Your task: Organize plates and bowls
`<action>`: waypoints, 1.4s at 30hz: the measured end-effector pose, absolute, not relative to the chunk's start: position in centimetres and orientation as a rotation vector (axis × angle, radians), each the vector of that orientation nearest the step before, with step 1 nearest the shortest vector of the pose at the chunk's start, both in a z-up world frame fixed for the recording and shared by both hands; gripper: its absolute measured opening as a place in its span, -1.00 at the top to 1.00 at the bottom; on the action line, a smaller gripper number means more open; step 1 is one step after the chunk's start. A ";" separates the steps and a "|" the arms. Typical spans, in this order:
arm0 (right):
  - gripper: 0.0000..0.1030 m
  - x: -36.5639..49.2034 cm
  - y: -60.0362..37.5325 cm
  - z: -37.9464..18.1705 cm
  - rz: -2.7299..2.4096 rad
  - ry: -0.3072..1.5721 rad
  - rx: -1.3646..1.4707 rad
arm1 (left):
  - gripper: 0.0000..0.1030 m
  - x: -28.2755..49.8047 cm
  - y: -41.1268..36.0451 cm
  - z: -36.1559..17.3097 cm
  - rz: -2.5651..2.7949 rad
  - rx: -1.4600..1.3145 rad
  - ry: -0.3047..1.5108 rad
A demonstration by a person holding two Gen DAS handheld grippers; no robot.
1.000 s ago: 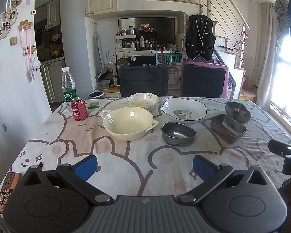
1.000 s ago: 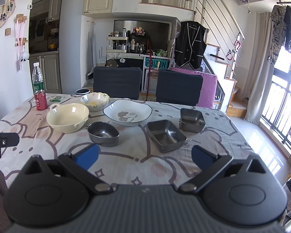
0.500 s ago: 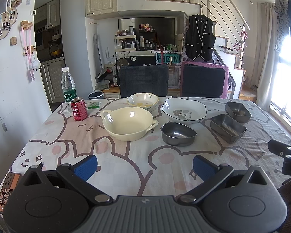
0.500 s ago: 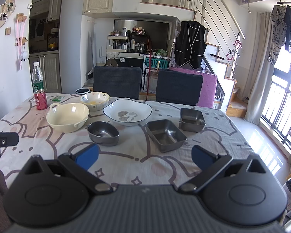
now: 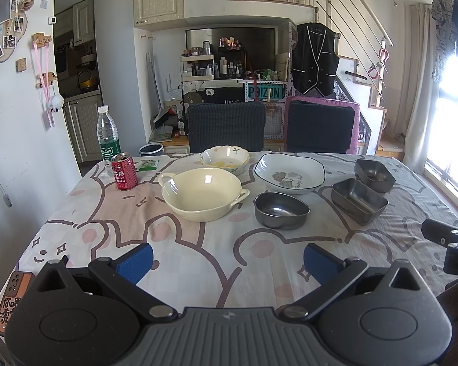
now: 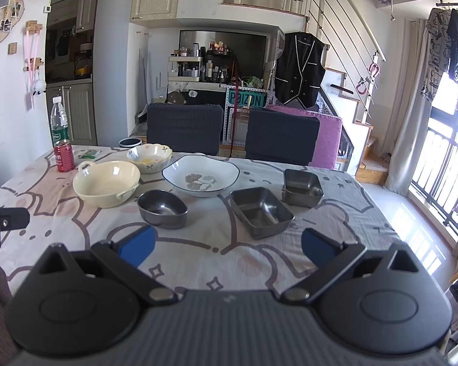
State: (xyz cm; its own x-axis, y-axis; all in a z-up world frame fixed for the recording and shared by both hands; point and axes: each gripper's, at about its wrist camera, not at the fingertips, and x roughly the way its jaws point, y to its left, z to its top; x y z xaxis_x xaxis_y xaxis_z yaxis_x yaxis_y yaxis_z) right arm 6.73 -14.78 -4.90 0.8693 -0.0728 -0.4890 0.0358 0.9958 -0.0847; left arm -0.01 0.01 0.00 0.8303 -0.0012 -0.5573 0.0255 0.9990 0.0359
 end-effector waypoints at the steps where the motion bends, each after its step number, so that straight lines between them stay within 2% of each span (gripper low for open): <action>1: -1.00 6.7 -14.8 -4.9 -0.057 0.514 -0.074 | -1.00 0.0 0.0 0.0 -0.014 0.043 0.591; 30: -1.00 6.4 -14.8 -5.0 -0.066 0.500 -0.071 | -1.00 0.0 -0.2 0.2 -0.012 0.037 0.600; 42: -1.00 7.8 -15.3 -3.4 -0.056 0.487 -0.007 | -1.00 3.3 -0.7 2.9 -0.093 0.030 0.566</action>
State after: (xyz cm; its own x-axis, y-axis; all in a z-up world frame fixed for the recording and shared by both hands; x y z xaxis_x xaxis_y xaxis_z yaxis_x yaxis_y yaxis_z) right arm 7.76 -15.27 -3.35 0.8822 -0.0558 -0.4675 0.0523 0.9984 -0.0205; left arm 3.27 -0.66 2.90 0.8401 -0.0794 -0.5366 0.0958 0.9954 0.0028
